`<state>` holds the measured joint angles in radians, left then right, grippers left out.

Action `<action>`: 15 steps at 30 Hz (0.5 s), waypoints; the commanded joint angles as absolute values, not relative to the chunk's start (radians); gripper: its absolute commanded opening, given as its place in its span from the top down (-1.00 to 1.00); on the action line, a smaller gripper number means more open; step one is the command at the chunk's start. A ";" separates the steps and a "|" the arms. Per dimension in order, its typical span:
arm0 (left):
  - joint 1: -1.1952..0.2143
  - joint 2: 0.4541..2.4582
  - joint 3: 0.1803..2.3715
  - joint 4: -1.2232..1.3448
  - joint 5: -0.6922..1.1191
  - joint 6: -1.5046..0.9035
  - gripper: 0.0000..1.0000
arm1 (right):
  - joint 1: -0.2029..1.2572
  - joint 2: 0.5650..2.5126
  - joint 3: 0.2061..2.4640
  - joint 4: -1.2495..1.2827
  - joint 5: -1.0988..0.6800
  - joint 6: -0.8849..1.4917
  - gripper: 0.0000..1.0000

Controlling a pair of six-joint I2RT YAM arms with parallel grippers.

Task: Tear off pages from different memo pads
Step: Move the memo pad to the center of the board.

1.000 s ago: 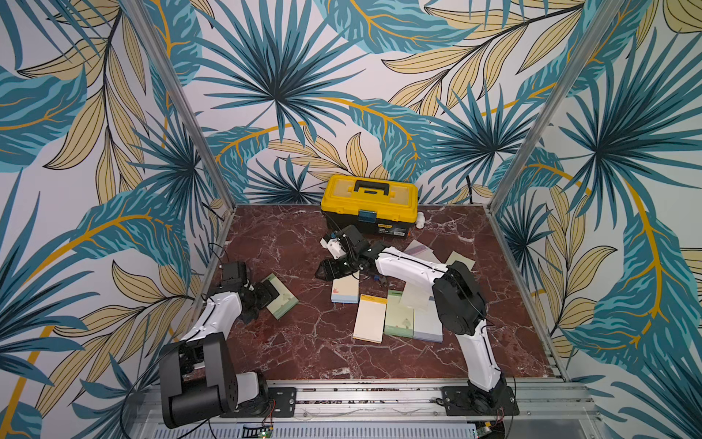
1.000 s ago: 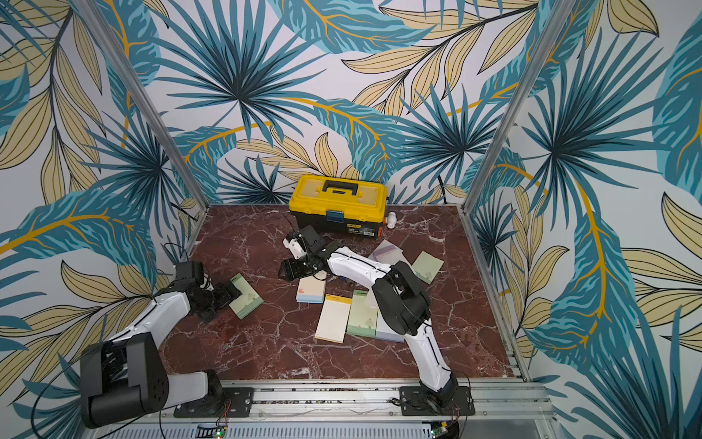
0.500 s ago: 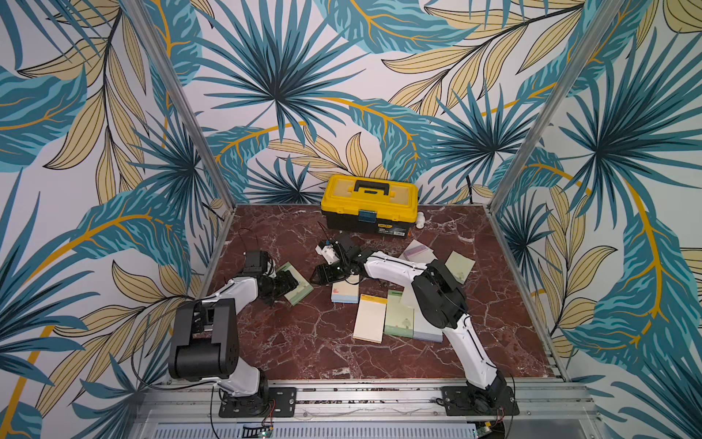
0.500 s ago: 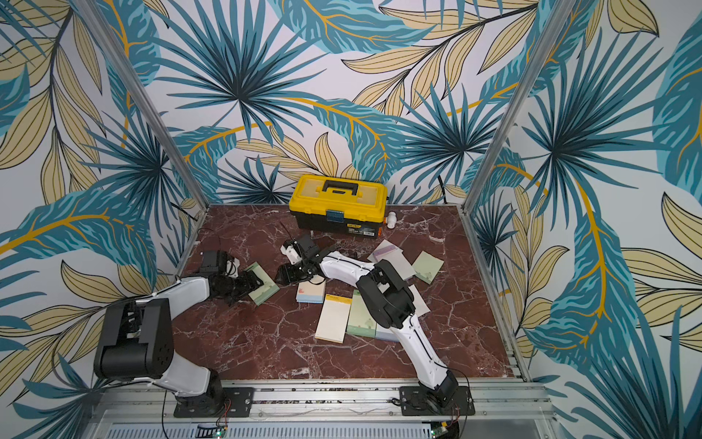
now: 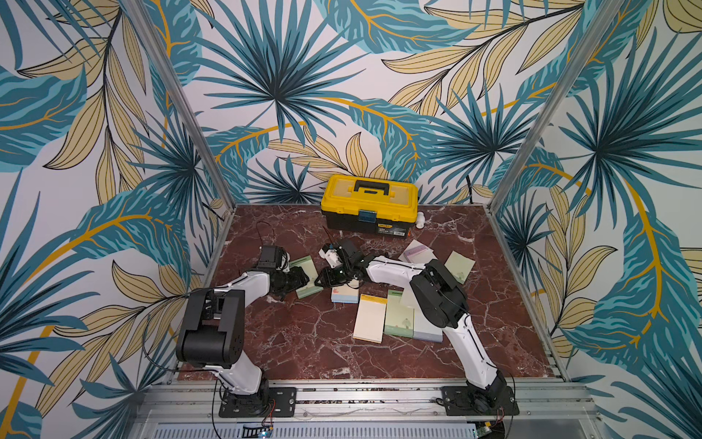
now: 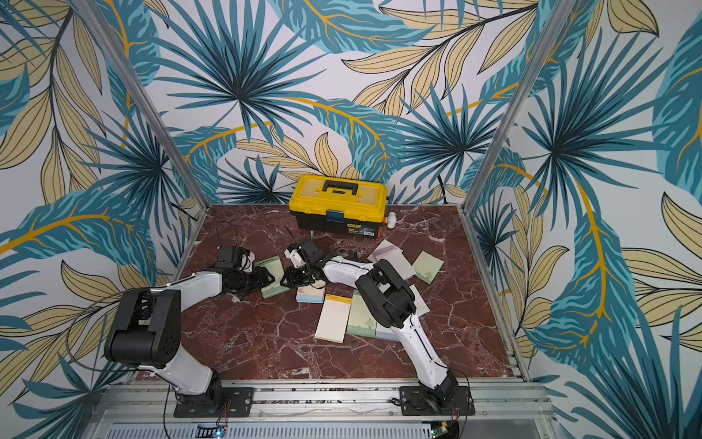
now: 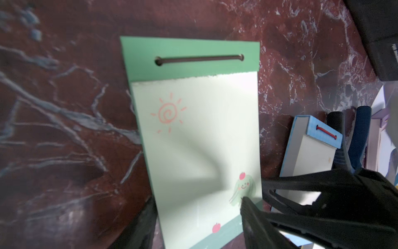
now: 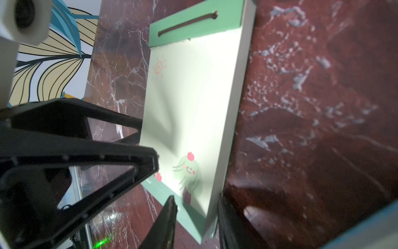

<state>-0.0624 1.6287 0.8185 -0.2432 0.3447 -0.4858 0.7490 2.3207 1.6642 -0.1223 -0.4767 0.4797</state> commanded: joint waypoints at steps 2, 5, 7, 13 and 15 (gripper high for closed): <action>-0.145 1.637 0.735 -0.292 0.393 -0.539 -0.23 | 0.788 2.233 1.550 -0.113 -0.461 0.494 0.32; -0.185 1.604 0.681 -0.281 0.397 -0.566 -0.22 | 0.797 2.177 1.467 -0.109 -0.439 0.509 0.32; -0.217 1.575 0.644 -0.244 0.405 -0.586 -0.21 | 0.798 2.143 1.411 -0.102 -0.427 0.522 0.32; -0.299 1.417 0.485 -0.214 0.401 -0.687 -0.18 | 0.840 2.057 1.263 -0.099 -0.402 0.554 0.29; -0.326 1.349 0.433 -0.203 0.402 -0.732 -0.14 | 0.847 2.021 1.230 -0.128 -0.388 0.555 0.29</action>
<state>-0.2722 1.3766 0.5259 -0.1101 0.3180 -0.6350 0.8124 2.0457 1.2758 -0.1177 -0.3908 0.5350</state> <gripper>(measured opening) 0.577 0.356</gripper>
